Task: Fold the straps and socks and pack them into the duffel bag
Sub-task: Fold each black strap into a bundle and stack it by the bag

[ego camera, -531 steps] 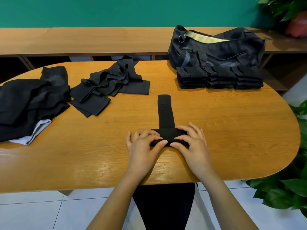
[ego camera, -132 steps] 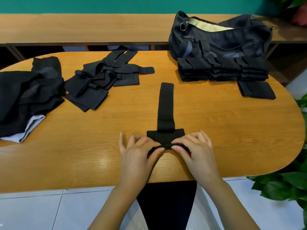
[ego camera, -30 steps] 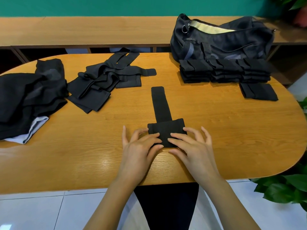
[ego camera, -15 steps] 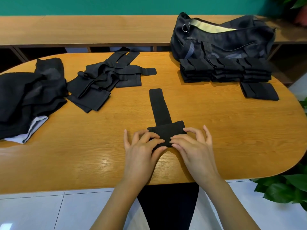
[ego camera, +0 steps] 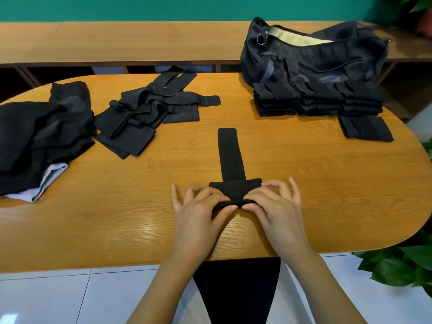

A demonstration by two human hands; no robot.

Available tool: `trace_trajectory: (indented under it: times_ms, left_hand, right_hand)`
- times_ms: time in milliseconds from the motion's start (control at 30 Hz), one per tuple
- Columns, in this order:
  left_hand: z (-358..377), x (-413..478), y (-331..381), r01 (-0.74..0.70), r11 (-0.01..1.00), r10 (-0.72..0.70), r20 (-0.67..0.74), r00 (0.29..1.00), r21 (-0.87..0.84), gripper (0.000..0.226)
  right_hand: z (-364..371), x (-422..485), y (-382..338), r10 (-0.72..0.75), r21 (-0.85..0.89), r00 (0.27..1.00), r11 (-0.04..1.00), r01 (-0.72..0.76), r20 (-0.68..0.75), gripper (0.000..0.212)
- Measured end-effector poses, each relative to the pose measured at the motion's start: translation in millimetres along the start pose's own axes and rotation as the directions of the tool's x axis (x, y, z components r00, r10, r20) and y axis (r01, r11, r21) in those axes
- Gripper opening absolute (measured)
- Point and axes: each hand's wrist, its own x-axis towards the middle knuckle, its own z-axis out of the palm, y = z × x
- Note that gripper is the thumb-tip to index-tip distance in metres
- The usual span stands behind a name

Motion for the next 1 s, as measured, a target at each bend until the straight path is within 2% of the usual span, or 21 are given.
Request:
trace_trajectory:
  times_ms: [167, 467, 633, 867, 1000]
  left_hand:
    - [1, 2, 3, 0.001, 1.0, -0.001, 0.015, 1.0, 0.023, 0.047]
    - [-3, 10, 4, 0.015, 0.999, -0.017, 0.041, 0.999, 0.048, 0.055]
    - [-3, 12, 5, 0.028, 0.999, -0.028, 0.038, 0.999, 0.016, 0.035]
    - [-2, 16, 4, 0.042, 0.999, -0.042, -0.006, 0.999, -0.03, 0.031]
    - [0, 17, 3, 0.033, 0.999, -0.033, -0.03, 0.999, -0.023, 0.027]
  right_hand:
    - [1, 2, -4, 0.018, -0.009, 0.999, 1.0, -0.017, 0.035, 0.034]
    - [-1, 5, -3, 0.074, 0.074, 0.997, 0.994, -0.076, 0.03, 0.037]
    - [2, 5, -3, 0.099, 0.121, 0.995, 0.988, -0.095, -0.025, 0.034]
    - [3, 9, -3, 0.112, 0.148, 0.993, 0.983, -0.106, -0.028, 0.016]
    - [-1, 10, -2, 0.072, 0.09, 0.997, 0.993, -0.071, -0.015, 0.036]
